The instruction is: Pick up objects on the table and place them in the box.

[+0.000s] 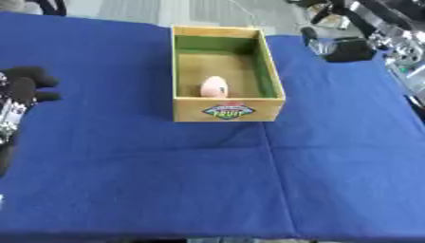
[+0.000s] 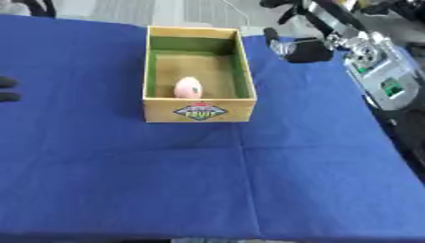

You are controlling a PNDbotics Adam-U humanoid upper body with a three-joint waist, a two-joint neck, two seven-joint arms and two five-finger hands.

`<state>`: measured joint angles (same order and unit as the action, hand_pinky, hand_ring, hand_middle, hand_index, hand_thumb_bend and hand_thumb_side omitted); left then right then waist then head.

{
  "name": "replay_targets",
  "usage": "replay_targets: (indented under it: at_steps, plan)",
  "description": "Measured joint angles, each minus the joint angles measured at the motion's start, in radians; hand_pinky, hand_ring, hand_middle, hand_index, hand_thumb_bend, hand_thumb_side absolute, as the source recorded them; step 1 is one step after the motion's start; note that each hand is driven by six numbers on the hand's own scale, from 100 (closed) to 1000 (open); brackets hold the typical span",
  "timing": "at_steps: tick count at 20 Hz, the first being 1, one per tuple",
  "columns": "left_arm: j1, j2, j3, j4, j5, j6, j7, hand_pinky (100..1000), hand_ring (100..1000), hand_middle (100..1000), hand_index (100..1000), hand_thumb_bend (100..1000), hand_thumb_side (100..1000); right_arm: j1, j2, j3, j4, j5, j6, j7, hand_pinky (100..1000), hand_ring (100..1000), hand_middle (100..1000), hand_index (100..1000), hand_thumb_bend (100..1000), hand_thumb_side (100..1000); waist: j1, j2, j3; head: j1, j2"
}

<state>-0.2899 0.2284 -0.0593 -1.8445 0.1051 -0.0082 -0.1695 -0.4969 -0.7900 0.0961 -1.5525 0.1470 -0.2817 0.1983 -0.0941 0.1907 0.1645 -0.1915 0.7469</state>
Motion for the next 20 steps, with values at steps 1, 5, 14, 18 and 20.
replay_targets:
  at_steps: [1, 5, 14, 18, 20]
  plan:
    - [0.001, 0.000, 0.002, 0.000, 0.000, 0.000, 0.002, 719, 749, 611, 736, 331, 573, 0.018, -0.010, -0.008, -0.013, 0.002, -0.001, 0.005, 744, 911, 853, 904, 102, 266, 0.000, 0.000, -0.005, 0.003, 0.000]
    - [0.007, 0.000, 0.005, 0.000, -0.001, -0.001, 0.005, 719, 749, 610, 736, 331, 573, 0.072, -0.035, -0.033, -0.041, 0.047, -0.018, 0.026, 751, 910, 858, 917, 205, 302, 0.001, -0.003, -0.019, 0.012, 0.000]
    - [0.012, 0.000, 0.009, 0.001, -0.004, -0.001, 0.012, 718, 748, 609, 735, 329, 574, 0.138, -0.050, -0.064, -0.045, 0.229, -0.026, -0.058, 733, 891, 843, 922, 209, 354, 0.004, -0.005, -0.032, 0.023, 0.007]
    - [0.014, 0.001, 0.009, 0.001, -0.004, -0.001, 0.012, 718, 747, 608, 735, 328, 573, 0.154, -0.050, -0.068, -0.028, 0.260, -0.017, -0.094, 729, 887, 838, 919, 198, 352, 0.003, -0.006, -0.035, 0.024, 0.008]
    - [0.014, 0.001, 0.009, 0.001, -0.004, -0.001, 0.013, 717, 747, 608, 735, 327, 572, 0.160, -0.050, -0.071, -0.020, 0.267, -0.014, -0.105, 727, 885, 834, 918, 194, 350, 0.003, -0.008, -0.037, 0.025, 0.008]
